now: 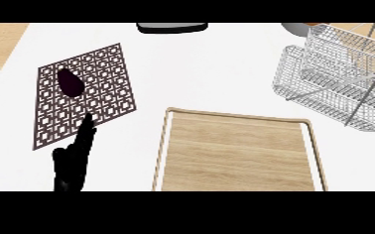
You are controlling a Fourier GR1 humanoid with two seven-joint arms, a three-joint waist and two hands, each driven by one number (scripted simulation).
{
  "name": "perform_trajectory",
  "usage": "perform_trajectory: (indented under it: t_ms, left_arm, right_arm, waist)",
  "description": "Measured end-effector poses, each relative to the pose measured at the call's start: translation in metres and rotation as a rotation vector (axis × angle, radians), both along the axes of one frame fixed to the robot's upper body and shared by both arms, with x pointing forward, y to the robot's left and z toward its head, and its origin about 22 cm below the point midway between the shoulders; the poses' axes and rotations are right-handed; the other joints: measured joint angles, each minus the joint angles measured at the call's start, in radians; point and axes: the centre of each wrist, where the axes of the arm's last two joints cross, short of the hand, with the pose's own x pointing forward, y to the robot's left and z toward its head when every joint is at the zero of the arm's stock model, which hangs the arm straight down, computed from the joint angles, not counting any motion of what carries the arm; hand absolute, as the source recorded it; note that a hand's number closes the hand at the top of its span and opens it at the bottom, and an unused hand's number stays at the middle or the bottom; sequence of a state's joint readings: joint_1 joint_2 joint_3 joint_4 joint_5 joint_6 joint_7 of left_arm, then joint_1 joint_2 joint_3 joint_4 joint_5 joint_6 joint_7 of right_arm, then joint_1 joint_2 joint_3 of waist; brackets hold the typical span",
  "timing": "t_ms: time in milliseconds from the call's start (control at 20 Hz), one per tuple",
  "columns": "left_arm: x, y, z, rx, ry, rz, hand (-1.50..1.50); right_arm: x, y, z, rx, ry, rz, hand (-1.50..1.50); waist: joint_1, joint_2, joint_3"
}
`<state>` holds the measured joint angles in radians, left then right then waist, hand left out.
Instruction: Pick the sweet potato from the tray and place it in the tiered basket
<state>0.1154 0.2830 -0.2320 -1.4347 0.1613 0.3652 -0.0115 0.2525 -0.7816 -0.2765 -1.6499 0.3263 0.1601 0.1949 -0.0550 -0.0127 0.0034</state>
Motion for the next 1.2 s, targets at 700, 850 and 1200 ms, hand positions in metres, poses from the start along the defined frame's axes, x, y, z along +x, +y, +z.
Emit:
perform_trajectory:
  t_ms: [700, 850, 1200]
  left_arm:
    - [0.006, -0.014, -0.002, 0.004, -0.019, -0.034, 0.00]
    - [0.009, -0.014, -0.003, -0.001, -0.022, -0.046, 0.00]
    - [0.015, -0.015, 0.001, -0.007, -0.015, -0.071, 0.00]
  right_arm:
    - [-0.059, -0.056, 0.163, 0.004, -0.435, -0.030, 1.50]
    - [-0.060, -0.056, 0.186, 0.004, -0.459, -0.045, 1.50]
    - [-0.027, -0.046, 0.205, 0.023, -0.462, -0.092, 1.50]
  waist:
    - [0.031, 0.005, -0.003]
    - [0.041, 0.006, -0.002]
    - [0.064, 0.011, -0.002]
